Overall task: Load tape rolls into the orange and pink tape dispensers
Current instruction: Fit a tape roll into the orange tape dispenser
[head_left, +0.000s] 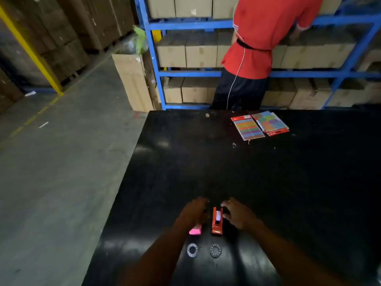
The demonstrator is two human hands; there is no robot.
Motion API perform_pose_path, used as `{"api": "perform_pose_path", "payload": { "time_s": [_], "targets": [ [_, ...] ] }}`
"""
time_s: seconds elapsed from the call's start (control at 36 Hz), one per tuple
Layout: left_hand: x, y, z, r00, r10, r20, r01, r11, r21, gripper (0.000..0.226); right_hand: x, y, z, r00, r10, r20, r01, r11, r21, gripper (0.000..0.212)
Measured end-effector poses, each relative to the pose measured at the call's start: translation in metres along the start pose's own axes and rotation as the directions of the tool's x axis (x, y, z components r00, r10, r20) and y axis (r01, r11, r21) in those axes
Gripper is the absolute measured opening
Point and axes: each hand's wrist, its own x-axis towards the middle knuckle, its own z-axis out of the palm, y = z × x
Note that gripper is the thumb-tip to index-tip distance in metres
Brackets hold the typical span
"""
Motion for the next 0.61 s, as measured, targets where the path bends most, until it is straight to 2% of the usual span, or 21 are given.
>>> {"api": "perform_pose_path", "payload": {
  "time_s": [0.14,0.19,0.28,0.44,0.56,0.61],
  "targets": [
    [0.01,0.012,0.023,0.997,-0.061,0.05,0.067,0.991,-0.116,0.028,0.011,0.0,0.021,0.992,0.113,0.059,-0.12,0.984,0.134,0.047],
    [0.011,0.016,0.029,0.996,-0.066,0.057,0.075,0.981,-0.179,0.03,0.01,-0.001,0.03,0.99,0.128,0.066,-0.138,0.973,0.185,0.046],
    [0.016,0.016,0.044,0.998,-0.025,0.066,0.035,0.989,-0.146,0.035,0.012,-0.002,0.042,0.988,0.141,0.057,-0.152,0.947,0.284,0.043],
    [0.024,0.012,0.06,0.995,-0.089,0.038,0.096,0.959,-0.265,0.032,0.014,-0.007,0.058,0.986,0.168,0.006,-0.151,0.868,0.473,0.042],
    [0.022,0.008,0.062,0.996,-0.081,0.031,0.087,0.942,-0.324,0.028,0.012,-0.004,0.06,0.986,0.161,-0.032,-0.116,0.82,0.56,0.031],
    [0.021,0.009,0.061,0.99,-0.136,0.037,0.139,0.9,-0.412,0.029,0.01,-0.005,0.058,0.986,0.163,-0.03,-0.111,0.783,0.612,0.025]
  ]
}}
